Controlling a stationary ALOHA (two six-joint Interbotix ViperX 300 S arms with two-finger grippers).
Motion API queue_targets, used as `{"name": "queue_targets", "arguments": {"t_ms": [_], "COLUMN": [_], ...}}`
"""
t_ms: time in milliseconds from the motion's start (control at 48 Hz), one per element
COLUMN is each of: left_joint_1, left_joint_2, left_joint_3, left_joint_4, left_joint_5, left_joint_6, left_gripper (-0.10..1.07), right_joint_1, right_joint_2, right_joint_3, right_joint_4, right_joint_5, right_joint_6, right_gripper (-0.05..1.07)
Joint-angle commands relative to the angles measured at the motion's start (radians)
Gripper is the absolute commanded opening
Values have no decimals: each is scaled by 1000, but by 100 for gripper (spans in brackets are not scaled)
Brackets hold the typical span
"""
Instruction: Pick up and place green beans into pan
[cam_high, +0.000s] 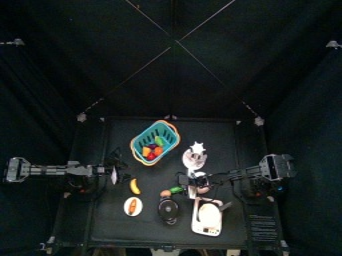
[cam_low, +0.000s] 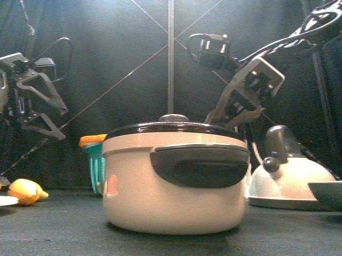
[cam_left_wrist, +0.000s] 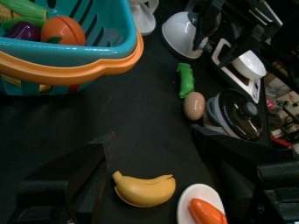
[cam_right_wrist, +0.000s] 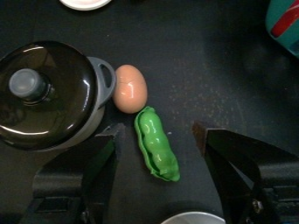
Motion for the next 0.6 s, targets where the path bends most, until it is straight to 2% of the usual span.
{"name": "queue_targets", "arguments": {"t_ms": [0,396,583], "left_joint_1": [-2,0,0], "left_joint_2": [2,2,2], "left_joint_3": [-17,-8,-6], "left_joint_4": [3,14,23], "left_joint_5": [-9,-8,-8], "left_joint_6": [3,3,3], "left_gripper": [101,101,101], "right_joint_1": [2,23,43], "right_joint_2": [8,87,95], "right_joint_3": [-28,-74,-77], "right_joint_4": [2,3,43], "right_joint_5": [-3,74,101], "right_joint_6": [-2,-5,-6], "right_gripper": [95,95,95]}}
